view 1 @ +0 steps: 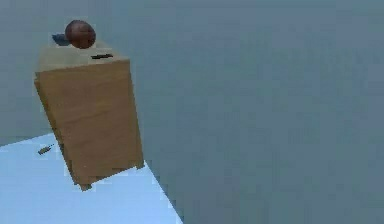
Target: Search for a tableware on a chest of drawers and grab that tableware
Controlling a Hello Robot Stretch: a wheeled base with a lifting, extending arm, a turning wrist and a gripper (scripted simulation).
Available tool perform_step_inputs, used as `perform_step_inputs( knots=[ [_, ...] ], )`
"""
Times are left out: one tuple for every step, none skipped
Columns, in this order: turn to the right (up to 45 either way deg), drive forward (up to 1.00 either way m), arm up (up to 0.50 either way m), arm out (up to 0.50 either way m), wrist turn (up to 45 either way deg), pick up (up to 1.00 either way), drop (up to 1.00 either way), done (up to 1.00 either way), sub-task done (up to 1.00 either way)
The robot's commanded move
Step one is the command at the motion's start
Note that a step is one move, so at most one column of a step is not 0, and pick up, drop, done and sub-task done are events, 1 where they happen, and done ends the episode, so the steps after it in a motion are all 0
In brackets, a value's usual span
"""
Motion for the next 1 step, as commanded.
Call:
perform_step_inputs(
  knots=[
    [-42.0, 0.00, 0.00, 0.00, 0.0, 0.00, 0.00, 0.00, 0.00]
  ],
)
